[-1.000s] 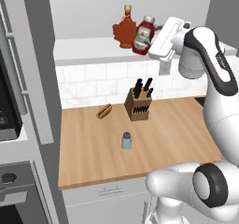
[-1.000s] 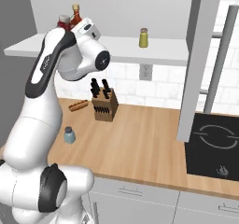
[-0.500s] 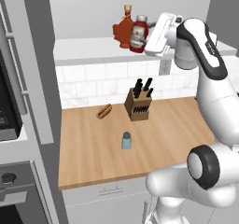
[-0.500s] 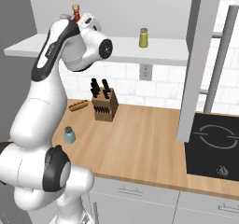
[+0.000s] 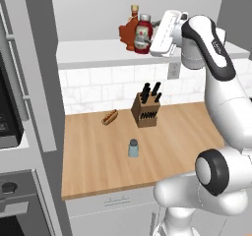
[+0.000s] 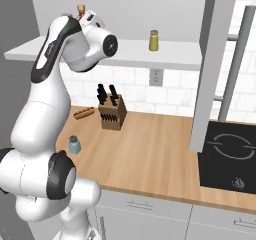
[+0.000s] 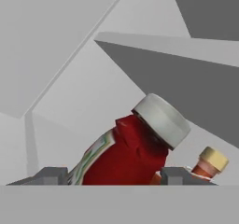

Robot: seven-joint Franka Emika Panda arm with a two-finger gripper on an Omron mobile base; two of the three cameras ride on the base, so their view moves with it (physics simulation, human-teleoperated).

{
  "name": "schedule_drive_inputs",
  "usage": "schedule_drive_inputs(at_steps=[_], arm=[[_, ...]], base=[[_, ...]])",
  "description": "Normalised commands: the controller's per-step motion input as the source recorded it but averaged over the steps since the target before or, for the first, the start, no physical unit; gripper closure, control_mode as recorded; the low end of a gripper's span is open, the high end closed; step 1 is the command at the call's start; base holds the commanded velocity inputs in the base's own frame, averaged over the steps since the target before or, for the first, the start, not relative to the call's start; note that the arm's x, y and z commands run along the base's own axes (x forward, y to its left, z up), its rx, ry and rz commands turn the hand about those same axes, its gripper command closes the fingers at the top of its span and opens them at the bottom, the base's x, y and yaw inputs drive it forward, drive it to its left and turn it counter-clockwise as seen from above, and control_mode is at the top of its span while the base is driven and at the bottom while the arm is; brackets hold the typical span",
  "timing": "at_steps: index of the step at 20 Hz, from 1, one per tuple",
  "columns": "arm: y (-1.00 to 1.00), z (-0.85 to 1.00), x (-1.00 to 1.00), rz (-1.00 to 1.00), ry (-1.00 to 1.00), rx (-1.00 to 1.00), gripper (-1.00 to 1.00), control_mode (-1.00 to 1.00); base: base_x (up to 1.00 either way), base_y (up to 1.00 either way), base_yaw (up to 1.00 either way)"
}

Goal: Put the shaker and condiment bottle from the counter next to their counterparts in the cabinet.

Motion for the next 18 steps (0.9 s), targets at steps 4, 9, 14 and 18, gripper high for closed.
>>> schedule_drive_inputs(at_steps=[4, 9, 14, 18], arm=[[0.0, 0.0, 0.01, -0.06, 0.0, 0.04, 1.0, -1.0], [0.01, -0.05, 0.15, -0.04, 0.0, 0.07, 1.0, -1.0], [0.06, -0.22, 0.24, -0.01, 0.0, 0.09, 1.0, -1.0], [0.08, -0.2, 0.23, 0.0, 0.0, 0.05, 1.0, -1.0]], base=[[0.0, 0.0, 0.0], [0.0, 0.0, 0.0], [0.0, 0.0, 0.0], [0.0, 0.0, 0.0]])
